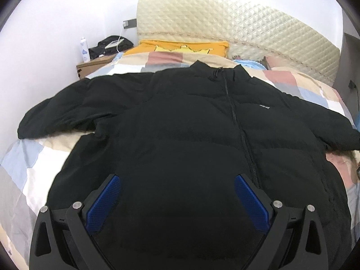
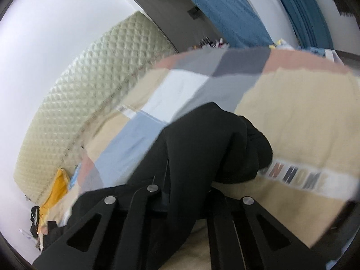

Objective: Fold large clothes
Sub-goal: 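Lift the grasped sleeve up off the bed with the right tool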

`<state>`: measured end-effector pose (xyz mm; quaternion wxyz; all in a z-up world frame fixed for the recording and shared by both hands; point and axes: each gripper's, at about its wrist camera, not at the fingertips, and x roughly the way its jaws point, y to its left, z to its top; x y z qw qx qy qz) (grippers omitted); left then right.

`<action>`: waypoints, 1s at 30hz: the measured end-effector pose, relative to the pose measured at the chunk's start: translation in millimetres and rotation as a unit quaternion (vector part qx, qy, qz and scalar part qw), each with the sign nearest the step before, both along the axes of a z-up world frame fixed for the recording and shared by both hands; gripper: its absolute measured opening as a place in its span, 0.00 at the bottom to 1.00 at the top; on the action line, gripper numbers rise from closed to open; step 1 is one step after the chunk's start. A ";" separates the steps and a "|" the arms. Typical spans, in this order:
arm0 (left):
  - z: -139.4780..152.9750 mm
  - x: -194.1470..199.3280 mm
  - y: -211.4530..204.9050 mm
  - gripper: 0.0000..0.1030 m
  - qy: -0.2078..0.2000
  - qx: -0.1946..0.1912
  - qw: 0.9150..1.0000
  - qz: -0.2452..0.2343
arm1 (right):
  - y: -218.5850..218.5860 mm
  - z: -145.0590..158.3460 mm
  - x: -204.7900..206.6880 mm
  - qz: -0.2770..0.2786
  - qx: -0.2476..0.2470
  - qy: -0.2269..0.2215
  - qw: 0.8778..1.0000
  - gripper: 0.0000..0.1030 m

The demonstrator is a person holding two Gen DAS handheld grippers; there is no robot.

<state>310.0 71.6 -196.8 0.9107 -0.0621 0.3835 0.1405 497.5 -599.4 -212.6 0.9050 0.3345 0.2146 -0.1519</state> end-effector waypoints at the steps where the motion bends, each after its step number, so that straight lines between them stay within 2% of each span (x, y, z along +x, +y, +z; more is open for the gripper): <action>1: 4.0 -2.9 -0.4 0.99 -0.004 0.002 1.000 -0.002 | 1.6 13.7 -0.8 0.006 -0.008 -0.002 1.000 0.06; 7: 37.3 -25.1 0.7 0.99 -0.052 0.023 0.998 0.012 | 23.8 98.4 -13.2 0.033 -0.048 -0.016 0.998 0.06; 13: 58.9 -54.3 3.1 0.99 -0.071 0.056 0.996 0.012 | 82.5 189.2 -26.6 0.062 -0.102 -0.044 0.992 0.06; 18: 63.2 -69.0 11.5 0.99 -0.072 0.030 0.997 -0.006 | 151.8 251.2 -48.3 0.097 -0.167 -0.064 0.979 0.06; 25: 65.9 -91.3 28.5 0.99 -0.082 0.004 0.996 -0.015 | 256.3 310.6 -71.2 0.152 -0.229 -0.091 0.957 0.06; 30: 71.0 -106.0 46.7 0.99 -0.093 -0.025 0.995 -0.020 | 337.5 325.3 -84.7 0.195 -0.249 -0.112 0.942 0.06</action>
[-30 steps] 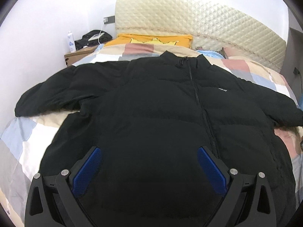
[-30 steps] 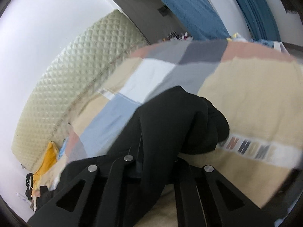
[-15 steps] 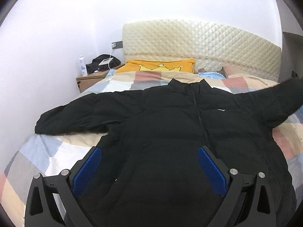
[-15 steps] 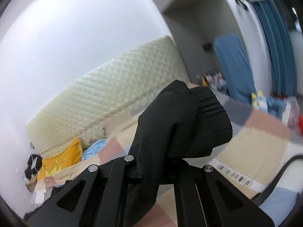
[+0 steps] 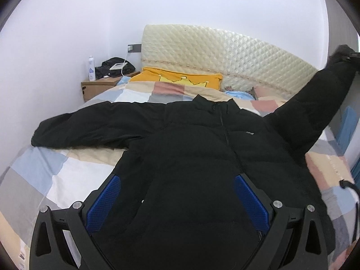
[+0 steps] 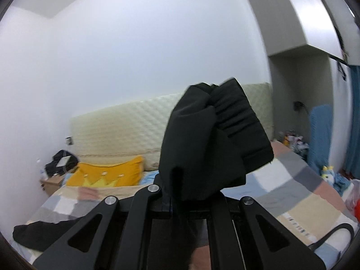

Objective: Fold large clothes
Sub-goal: 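Lift the grasped sleeve up off the bed with the right tool, then lay the sleeve across the jacket body and open the right tool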

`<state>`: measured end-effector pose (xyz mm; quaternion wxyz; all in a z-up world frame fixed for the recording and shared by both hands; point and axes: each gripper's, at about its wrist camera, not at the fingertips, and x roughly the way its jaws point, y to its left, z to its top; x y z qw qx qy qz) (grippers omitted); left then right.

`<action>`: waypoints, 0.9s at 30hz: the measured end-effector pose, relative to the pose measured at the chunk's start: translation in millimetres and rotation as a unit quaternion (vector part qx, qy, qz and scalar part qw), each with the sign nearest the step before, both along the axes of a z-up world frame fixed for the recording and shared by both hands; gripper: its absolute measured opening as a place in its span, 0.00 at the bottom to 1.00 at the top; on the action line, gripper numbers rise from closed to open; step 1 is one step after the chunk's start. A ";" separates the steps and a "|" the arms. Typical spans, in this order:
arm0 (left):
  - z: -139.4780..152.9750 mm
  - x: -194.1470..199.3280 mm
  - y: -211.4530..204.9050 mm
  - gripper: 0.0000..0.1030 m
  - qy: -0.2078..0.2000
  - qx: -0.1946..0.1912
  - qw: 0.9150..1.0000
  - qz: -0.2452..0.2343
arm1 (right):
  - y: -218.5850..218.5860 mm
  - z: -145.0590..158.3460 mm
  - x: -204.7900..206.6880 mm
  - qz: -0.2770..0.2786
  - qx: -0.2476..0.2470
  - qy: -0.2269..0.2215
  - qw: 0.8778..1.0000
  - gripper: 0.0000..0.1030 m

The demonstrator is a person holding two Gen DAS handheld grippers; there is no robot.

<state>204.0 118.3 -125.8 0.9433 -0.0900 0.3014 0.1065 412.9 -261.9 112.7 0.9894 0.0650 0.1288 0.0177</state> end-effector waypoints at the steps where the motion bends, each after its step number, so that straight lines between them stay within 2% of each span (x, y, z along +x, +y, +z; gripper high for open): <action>1: 1.1 -3.0 5.5 0.99 -0.003 -0.008 1.000 0.001 | 13.9 -1.2 -2.7 0.007 -0.007 0.001 1.000 0.06; 7: 5.1 -14.7 32.7 0.99 -0.012 -0.029 0.999 0.018 | 114.7 -16.3 -13.0 0.073 -0.046 0.004 0.996 0.06; 13: -1.0 -23.3 62.1 0.99 -0.004 -0.034 0.999 0.041 | 218.3 -54.8 -14.0 0.127 -0.086 0.011 0.988 0.06; 16: -6.8 -23.4 78.5 0.99 0.004 -0.049 0.998 0.049 | 262.1 -89.3 -10.5 0.152 -0.102 0.027 0.983 0.06; 19: -12.5 -22.5 98.0 0.99 0.006 -0.079 0.995 0.061 | 302.3 -124.9 -8.4 0.175 -0.122 0.041 0.976 0.06; 23: -22.0 -18.7 116.7 0.99 0.012 -0.082 0.993 0.080 | 356.5 -183.1 -15.1 0.212 -0.160 0.066 0.962 0.07; 27: -33.3 -15.7 129.1 0.99 0.020 -0.096 0.991 0.087 | 386.9 -243.9 -26.1 0.243 -0.189 0.093 0.947 0.09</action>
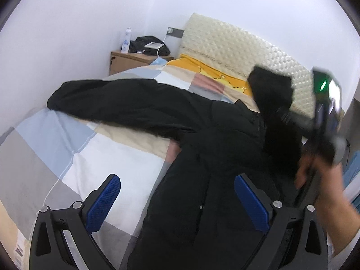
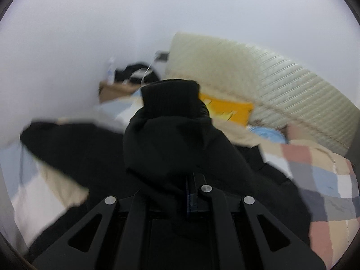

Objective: Fold large clothes
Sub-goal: 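Lay the sleeve across the jacket body and open the right tool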

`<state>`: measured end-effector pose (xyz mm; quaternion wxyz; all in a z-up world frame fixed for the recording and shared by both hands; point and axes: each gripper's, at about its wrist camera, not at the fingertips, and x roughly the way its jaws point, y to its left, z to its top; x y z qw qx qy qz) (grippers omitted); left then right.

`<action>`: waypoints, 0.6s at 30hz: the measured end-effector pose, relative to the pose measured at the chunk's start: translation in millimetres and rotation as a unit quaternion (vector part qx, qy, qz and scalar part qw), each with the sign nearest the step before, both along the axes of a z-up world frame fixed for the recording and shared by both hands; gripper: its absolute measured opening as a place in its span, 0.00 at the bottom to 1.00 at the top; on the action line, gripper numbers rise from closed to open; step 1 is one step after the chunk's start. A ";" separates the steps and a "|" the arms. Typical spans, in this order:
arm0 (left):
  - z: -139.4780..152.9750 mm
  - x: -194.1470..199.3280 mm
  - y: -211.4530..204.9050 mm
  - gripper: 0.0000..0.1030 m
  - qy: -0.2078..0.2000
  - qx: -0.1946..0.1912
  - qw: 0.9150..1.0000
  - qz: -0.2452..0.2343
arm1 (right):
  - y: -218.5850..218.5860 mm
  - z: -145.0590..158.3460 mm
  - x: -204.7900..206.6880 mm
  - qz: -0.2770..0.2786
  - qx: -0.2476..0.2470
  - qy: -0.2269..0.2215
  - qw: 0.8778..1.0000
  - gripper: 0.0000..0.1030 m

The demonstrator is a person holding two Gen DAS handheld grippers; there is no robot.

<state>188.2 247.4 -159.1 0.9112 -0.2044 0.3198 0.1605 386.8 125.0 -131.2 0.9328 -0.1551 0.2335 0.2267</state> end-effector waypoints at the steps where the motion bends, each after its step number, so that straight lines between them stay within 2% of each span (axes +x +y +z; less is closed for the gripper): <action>1: -1.9 0.6 1.5 0.99 0.001 -0.001 1.000 0.002 | 7.2 -14.9 -1.5 0.007 -0.010 0.010 1.000 0.10; 4: -4.8 2.4 3.1 0.99 0.001 -0.006 1.000 0.002 | 21.3 -51.1 -1.8 0.020 -0.032 0.035 0.999 0.14; 7: -7.6 5.5 1.2 0.99 0.006 -0.006 1.000 -0.002 | 33.0 -89.3 4.5 0.025 -0.063 0.094 0.993 0.18; 10: -9.9 9.6 -4.1 0.99 0.008 -0.014 1.000 -0.022 | 35.8 -107.7 9.3 0.028 -0.093 0.116 0.988 0.26; 12: -11.3 11.3 -7.4 0.99 0.011 -0.010 1.000 -0.028 | 33.1 -105.3 8.4 0.032 -0.085 0.117 0.989 0.33; 13: -11.8 11.8 -8.7 0.99 0.012 -0.008 0.999 -0.028 | 33.7 -103.3 7.7 0.037 -0.077 0.122 0.989 0.40; 14: -12.2 11.8 -9.4 0.99 0.012 -0.007 0.999 -0.028 | 31.5 -100.2 7.6 0.042 -0.069 0.127 0.989 0.54; 15: -12.5 12.0 -10.1 0.99 0.013 -0.007 0.999 -0.029 | 28.1 -94.6 5.8 0.051 -0.057 0.134 0.988 0.63; 16: -12.5 11.7 -10.9 0.99 0.013 -0.007 0.999 -0.030 | 26.3 -90.4 2.8 0.056 -0.051 0.134 0.988 0.78; 18: -11.8 11.2 -13.2 0.99 0.013 -0.004 0.999 -0.031 | 20.2 -76.5 -8.0 0.072 -0.037 0.124 0.989 0.80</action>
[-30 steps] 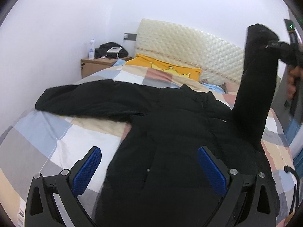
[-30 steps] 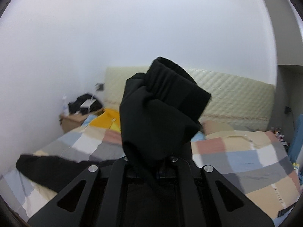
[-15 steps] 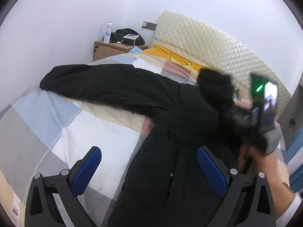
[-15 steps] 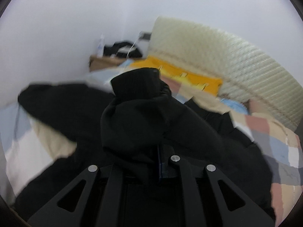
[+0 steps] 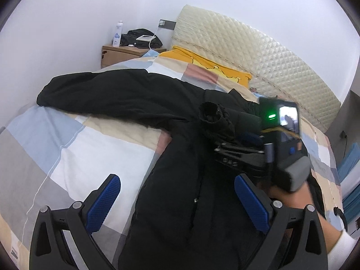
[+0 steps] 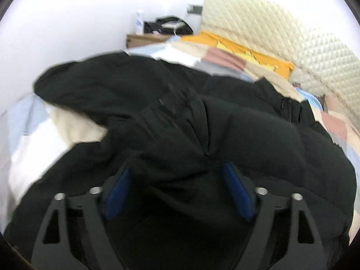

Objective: Fold large clothes
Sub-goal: 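Lay the sleeve across the jacket body and open the right tool, then withdraw the right tool and bring the left tool over the jacket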

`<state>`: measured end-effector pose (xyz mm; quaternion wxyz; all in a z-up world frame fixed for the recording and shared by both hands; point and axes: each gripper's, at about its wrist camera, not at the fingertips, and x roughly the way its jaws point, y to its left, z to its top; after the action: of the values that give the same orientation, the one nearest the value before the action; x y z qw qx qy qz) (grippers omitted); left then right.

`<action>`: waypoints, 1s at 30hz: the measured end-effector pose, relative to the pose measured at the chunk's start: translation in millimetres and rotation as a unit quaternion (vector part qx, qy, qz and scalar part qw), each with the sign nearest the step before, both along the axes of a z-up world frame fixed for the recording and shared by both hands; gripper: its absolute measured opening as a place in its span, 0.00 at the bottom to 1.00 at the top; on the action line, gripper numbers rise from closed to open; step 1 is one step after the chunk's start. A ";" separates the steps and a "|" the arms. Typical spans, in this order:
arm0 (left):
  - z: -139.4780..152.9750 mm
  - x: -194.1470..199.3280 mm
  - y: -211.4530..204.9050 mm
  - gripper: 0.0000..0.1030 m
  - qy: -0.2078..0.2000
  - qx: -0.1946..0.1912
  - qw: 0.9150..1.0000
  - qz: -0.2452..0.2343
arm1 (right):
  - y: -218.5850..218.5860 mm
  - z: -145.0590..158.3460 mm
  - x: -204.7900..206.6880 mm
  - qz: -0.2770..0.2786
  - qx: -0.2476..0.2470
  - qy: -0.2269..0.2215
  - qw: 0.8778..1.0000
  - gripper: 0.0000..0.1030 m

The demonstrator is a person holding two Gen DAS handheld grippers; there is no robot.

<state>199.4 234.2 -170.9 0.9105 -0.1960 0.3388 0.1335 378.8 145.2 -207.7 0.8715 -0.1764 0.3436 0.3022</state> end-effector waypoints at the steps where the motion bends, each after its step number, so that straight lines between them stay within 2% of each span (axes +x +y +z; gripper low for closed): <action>1: 0.5 -0.4 -2.4 0.99 0.000 0.002 1.000 -0.001 | 1.2 4.3 -5.1 0.002 0.005 -0.003 1.000 0.80; 6: 10.7 -2.4 -11.9 0.99 0.005 0.027 1.000 0.001 | -32.6 52.8 -21.3 -0.025 0.052 -0.024 0.998 0.80; 12: 45.1 -19.4 -40.0 0.99 -0.027 0.074 0.997 -0.016 | -90.4 102.5 -36.4 -0.074 0.088 -0.056 0.992 0.80; 15: 50.5 -23.6 -50.6 0.99 -0.031 0.080 0.996 -0.028 | -119.8 121.0 -50.5 -0.097 0.108 -0.072 0.987 0.80; 21: 55.7 -25.9 -67.3 0.99 -0.033 0.090 0.995 -0.038 | -169.4 140.8 -80.5 -0.136 0.131 -0.094 0.978 0.80; 26: 61.0 -32.0 -79.2 0.99 -0.039 0.102 0.993 -0.046 | -200.2 154.1 -108.2 -0.173 0.124 -0.122 0.970 0.80; 30: 66.9 -39.5 -89.6 0.99 -0.053 0.101 0.992 -0.056 | -222.7 158.8 -135.5 -0.176 0.147 -0.123 0.966 0.80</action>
<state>159.9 144.6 -104.0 0.9483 -0.0902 0.2857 0.1050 243.3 -77.5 -48.9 0.9629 -0.0194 0.2109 0.1673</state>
